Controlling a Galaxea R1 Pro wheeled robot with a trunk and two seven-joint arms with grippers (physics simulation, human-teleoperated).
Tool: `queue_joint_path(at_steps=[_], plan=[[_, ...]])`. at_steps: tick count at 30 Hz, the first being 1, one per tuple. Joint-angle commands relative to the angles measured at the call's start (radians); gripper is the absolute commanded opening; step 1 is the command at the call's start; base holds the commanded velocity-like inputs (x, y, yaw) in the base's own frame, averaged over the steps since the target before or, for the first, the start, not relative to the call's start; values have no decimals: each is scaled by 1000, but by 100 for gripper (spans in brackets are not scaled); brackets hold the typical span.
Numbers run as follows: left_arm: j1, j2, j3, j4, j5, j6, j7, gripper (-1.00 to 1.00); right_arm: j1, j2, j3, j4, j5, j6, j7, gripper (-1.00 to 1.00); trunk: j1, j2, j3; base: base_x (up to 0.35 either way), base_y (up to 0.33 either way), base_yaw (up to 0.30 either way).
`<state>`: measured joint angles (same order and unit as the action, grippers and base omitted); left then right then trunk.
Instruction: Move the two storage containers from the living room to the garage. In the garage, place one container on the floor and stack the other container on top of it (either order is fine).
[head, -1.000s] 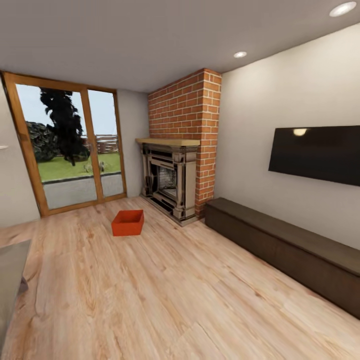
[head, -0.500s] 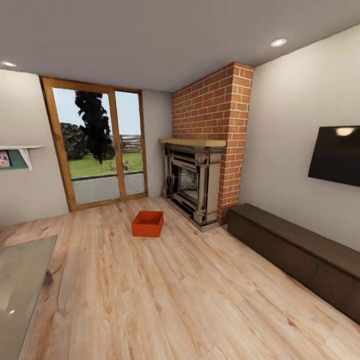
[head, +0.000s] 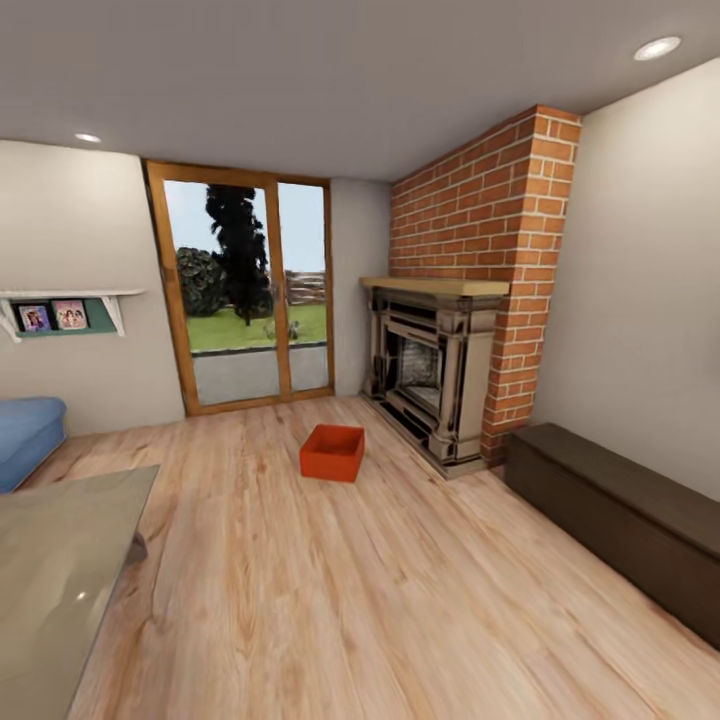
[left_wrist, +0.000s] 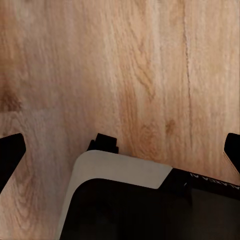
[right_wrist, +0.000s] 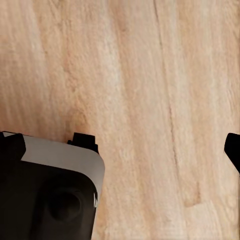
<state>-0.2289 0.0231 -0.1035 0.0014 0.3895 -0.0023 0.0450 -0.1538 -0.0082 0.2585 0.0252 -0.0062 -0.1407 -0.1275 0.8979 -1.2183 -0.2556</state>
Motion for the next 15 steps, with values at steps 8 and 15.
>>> queue_joint_path(at_steps=[8,15], plan=[[-1,0,-9,0,8,-1,3,100,-1,1,21,2,10,-2,-13,100,1,-1,-1,323,0,33],[0,0,-9,0,8,-1,3,100,-1,-2,22,2,18,-4,-12,100,1,-1,-1,323,0,1]])
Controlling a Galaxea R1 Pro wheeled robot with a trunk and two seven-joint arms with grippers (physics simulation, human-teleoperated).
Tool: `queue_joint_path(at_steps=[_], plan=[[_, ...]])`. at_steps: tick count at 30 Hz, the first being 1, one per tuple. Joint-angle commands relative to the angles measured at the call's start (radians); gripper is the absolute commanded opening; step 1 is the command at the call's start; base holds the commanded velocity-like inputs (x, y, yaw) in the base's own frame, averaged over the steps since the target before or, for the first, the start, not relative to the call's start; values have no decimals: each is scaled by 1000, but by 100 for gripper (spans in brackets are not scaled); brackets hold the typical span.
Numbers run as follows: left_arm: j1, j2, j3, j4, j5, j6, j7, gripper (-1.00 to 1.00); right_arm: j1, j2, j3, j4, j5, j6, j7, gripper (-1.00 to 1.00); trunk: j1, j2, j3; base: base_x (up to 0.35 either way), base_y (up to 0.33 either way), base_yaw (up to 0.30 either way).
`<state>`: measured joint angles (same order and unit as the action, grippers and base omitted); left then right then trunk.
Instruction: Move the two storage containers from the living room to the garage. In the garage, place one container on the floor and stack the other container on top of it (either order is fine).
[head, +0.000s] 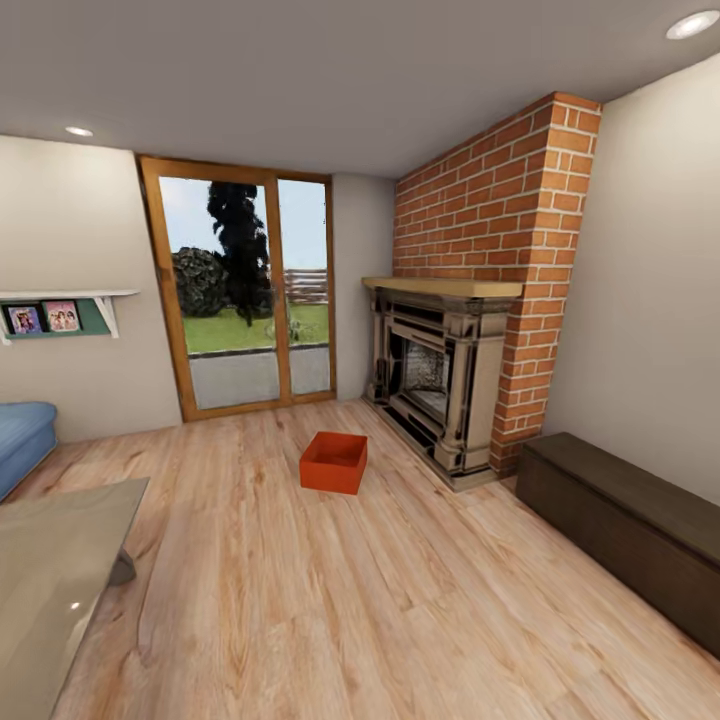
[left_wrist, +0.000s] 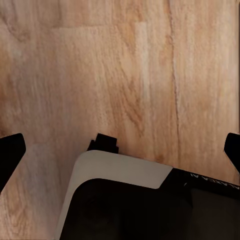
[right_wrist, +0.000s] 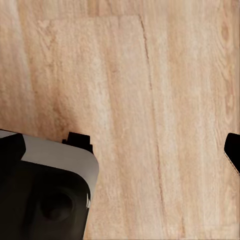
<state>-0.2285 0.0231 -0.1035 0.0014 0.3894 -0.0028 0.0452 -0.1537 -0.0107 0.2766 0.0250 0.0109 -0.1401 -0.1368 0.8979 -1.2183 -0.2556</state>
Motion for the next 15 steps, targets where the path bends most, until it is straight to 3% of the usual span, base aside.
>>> queue_joint_path(at_steps=[1,15], plan=[[-1,0,-9,0,8,0,2,100,-1,0,5,3,2,-4,-2,100,1,-1,-1,323,0,0],[-1,0,-9,0,8,0,2,100,-1,6,7,3,2,-2,-5,100,1,-1,-1,323,0,2]])
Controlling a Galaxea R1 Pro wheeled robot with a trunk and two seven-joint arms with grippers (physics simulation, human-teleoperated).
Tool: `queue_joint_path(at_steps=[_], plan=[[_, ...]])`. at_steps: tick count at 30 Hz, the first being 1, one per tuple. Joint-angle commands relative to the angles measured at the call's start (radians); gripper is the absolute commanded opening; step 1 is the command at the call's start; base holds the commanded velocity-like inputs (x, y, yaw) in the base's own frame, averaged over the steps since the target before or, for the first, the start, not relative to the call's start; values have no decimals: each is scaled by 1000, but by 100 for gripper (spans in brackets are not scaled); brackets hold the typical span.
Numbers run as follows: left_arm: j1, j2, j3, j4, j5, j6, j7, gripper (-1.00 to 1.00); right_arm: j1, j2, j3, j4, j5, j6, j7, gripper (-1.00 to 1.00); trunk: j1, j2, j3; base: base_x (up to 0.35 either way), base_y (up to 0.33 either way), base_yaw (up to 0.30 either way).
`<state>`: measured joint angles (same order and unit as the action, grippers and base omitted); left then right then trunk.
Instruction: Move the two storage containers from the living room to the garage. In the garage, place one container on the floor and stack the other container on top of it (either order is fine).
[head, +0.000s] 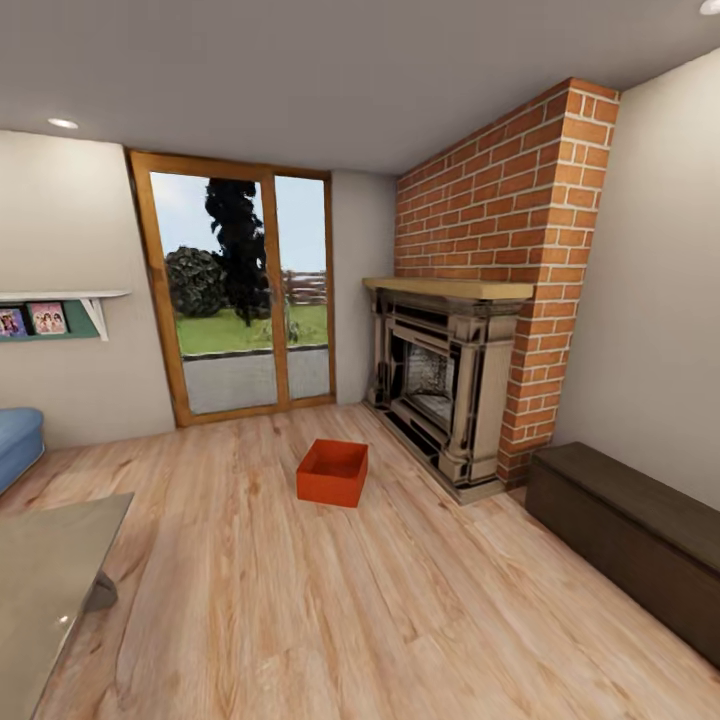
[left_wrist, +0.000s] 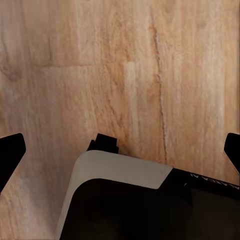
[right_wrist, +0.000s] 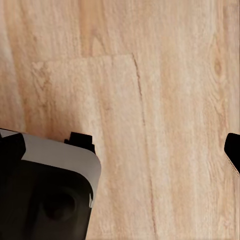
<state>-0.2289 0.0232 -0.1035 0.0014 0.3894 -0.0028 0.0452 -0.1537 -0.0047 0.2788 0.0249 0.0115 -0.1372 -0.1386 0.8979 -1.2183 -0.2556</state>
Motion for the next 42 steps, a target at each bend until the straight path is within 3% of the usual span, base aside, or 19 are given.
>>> queue_joint_path(at_steps=[1,17,42], plan=[[-1,0,-9,0,8,0,2,100,-1,0,4,3,1,-4,-3,100,1,-1,-1,323,0,66],[-1,0,-9,0,7,0,2,100,-1,-5,5,3,2,-1,8,100,1,-1,-1,323,0,239],[-1,0,-9,0,8,0,2,100,-1,-8,5,3,4,-7,8,100,1,-1,-1,323,0,8]])
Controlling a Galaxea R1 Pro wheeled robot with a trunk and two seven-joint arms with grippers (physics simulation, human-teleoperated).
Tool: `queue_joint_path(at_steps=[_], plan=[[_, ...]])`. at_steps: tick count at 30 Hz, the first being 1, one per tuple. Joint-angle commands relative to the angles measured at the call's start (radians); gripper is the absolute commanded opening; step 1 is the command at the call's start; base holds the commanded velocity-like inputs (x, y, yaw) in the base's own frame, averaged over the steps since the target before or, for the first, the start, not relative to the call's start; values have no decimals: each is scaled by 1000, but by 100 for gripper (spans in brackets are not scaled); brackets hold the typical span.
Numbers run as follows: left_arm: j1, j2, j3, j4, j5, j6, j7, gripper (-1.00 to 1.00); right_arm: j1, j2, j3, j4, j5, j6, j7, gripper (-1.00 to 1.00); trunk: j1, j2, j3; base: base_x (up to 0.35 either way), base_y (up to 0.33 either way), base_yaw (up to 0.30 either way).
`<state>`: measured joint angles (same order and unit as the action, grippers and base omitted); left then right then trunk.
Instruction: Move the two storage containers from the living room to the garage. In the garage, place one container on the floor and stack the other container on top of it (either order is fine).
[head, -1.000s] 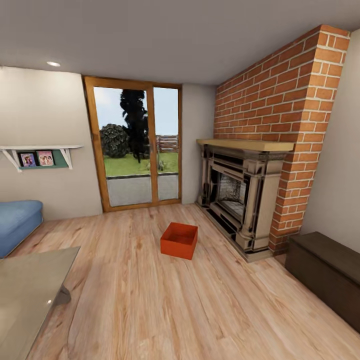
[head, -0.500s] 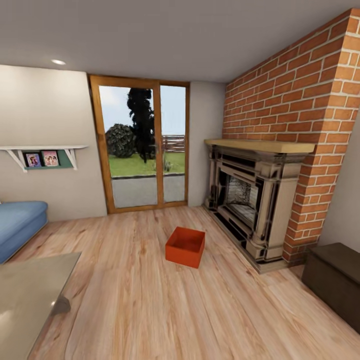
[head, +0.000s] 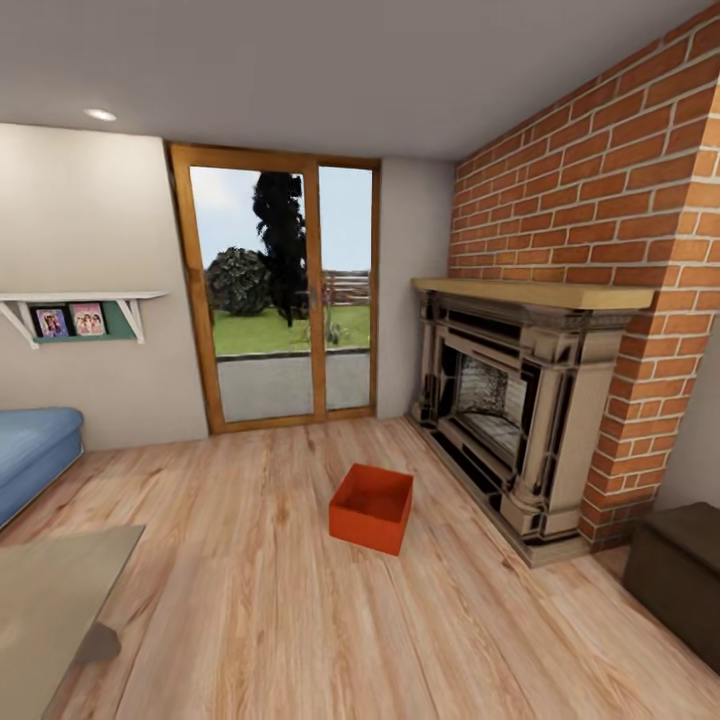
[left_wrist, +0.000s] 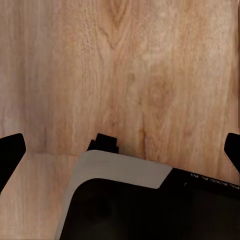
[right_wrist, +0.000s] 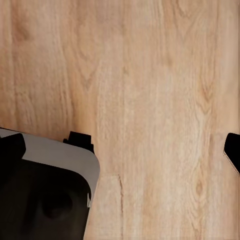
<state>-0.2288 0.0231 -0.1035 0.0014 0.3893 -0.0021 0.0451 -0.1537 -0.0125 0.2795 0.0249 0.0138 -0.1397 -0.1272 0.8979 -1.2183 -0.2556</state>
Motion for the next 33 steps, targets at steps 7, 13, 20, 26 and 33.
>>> queue_joint_path(at_steps=[7,13,20,26,33], plan=[[-1,0,-9,0,7,1,2,100,-1,0,4,3,2,-4,-3,100,1,-1,-1,323,0,0],[-1,0,-9,0,7,2,2,100,-1,0,4,3,2,-4,-3,100,1,-1,-1,323,24,0],[0,1,-9,0,7,2,2,100,-1,0,4,3,2,-4,-3,100,1,-1,-1,323,85,0],[-1,1,-9,0,7,1,2,100,-1,0,4,3,2,-4,-3,100,1,-1,-1,323,125,0],[-1,1,-9,0,8,1,2,100,-1,0,4,3,2,-4,-3,100,1,-1,-1,323,138,0]])
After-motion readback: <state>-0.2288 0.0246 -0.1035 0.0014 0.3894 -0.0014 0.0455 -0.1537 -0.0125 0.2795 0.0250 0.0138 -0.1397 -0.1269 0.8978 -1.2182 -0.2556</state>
